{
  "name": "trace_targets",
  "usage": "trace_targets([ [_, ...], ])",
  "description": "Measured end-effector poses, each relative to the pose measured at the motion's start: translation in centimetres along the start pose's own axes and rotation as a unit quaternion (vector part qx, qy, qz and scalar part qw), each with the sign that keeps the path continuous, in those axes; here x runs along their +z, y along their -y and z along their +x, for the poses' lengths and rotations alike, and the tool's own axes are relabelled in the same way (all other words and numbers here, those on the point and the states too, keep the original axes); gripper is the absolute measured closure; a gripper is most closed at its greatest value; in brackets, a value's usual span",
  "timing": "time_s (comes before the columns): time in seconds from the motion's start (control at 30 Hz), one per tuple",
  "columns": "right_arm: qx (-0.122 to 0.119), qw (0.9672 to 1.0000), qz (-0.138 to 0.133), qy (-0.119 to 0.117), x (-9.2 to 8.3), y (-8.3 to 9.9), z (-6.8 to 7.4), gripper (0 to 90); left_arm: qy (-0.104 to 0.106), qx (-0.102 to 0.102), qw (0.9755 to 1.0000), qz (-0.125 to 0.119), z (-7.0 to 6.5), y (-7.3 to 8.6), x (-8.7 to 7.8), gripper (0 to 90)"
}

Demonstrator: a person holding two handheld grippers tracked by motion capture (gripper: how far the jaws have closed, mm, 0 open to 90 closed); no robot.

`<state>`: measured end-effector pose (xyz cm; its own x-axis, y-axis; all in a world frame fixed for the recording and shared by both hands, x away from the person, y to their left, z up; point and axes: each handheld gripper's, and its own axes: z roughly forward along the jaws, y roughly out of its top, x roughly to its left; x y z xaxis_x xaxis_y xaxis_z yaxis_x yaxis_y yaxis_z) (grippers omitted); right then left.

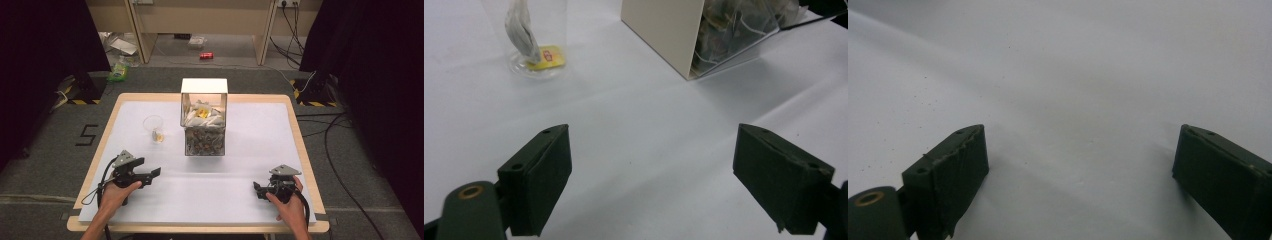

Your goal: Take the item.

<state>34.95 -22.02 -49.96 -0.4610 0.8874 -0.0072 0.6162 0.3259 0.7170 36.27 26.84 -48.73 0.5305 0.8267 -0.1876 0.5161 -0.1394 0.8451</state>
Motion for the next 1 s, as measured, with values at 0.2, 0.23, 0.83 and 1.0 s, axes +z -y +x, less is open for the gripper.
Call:
trace_targets([
  [0.2,0.0,1.0,0.0,0.0,0.0,0.0,0.0,8.2,0.003,0.002,0.9999,0.015,-0.2,0.9,0.1,15.2],
  [0.23,0.0,1.0,0.0,0.0,0.0,0.0,0.0,8.2,0.004,0.001,0.9999,0.016,-0.2,1.0,0.1,15.2],
  [0.83,0.0,1.0,0.0,0.0,0.0,0.0,0.0,8.2,-0.004,0.025,0.9981,0.056,-1.1,2.3,-0.1,15.2],
  [1.0,0.0,1.0,0.0,0.0,0.0,0.0,0.0,8.2,0.001,0.035,0.9972,0.067,-1.4,2.5,-0.4,15.2],
])
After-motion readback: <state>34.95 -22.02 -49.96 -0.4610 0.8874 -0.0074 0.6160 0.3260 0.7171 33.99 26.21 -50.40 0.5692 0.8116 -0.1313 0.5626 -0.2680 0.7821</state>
